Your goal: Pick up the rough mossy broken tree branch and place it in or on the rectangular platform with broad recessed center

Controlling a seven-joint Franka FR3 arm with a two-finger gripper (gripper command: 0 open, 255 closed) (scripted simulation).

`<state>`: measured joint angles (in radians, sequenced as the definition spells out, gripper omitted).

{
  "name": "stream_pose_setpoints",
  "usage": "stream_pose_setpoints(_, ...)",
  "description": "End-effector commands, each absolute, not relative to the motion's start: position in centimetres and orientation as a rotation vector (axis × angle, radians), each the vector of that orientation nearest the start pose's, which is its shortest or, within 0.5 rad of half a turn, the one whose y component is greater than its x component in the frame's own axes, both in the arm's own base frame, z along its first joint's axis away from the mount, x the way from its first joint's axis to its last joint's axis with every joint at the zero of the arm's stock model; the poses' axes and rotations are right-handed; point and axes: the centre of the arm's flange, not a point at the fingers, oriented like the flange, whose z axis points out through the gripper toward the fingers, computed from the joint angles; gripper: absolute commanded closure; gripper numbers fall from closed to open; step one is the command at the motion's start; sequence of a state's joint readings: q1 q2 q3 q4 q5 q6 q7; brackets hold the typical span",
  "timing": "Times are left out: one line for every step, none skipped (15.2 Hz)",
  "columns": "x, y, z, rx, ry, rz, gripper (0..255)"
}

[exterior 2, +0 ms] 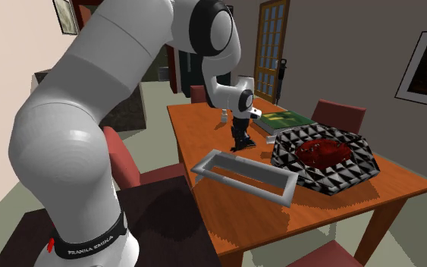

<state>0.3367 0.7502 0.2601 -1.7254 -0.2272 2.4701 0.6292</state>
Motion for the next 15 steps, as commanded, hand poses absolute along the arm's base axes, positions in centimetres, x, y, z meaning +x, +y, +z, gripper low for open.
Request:
stream_pose_setpoints(56.1, 36.5, 17.4, -3.097, -0.116, -0.006, 255)
stream_pose_setpoints(56.1, 36.5, 18.0, -3.097, -0.116, -0.006, 255)
stream_pose_setpoints(56.1, 36.5, 18.5, -3.097, -0.116, -0.006, 255)
stream_pose_setpoints(56.1, 36.5, 19.0, -3.097, -0.116, -0.006, 255)
stream_pose_setpoints(56.1, 36.5, 19.5, -3.097, -0.116, -0.006, 255)
stream_pose_setpoints(56.1, 36.5, 20.1, -3.097, -0.116, -0.006, 255)
stream_pose_setpoints(56.1, 36.5, 20.6, -3.097, -0.116, -0.006, 255)
stream_pose_setpoints(56.1, 36.5, 21.1, -3.097, -0.116, -0.006, 255)
stream_pose_setpoints(56.1, 36.5, 21.7, -3.097, -0.116, -0.006, 255)
stream_pose_setpoints(56.1, 36.5, 22.2, -3.097, -0.116, -0.006, 255)
stream_pose_setpoints(56.1, 36.5, 22.7, -3.097, -0.116, -0.006, 255)
stream_pose_setpoints(56.1, 36.5, 23.2, -3.097, -0.116, -0.006, 255)
stream_pose_setpoints(56.1, 36.5, 23.8, -3.097, -0.116, -0.006, 255)
stream_pose_setpoints(56.1, 36.5, 24.3, -3.097, -0.116, -0.006, 255)
stream_pose_setpoints(56.1, 36.5, 24.8, -3.097, -0.116, -0.006, 255)
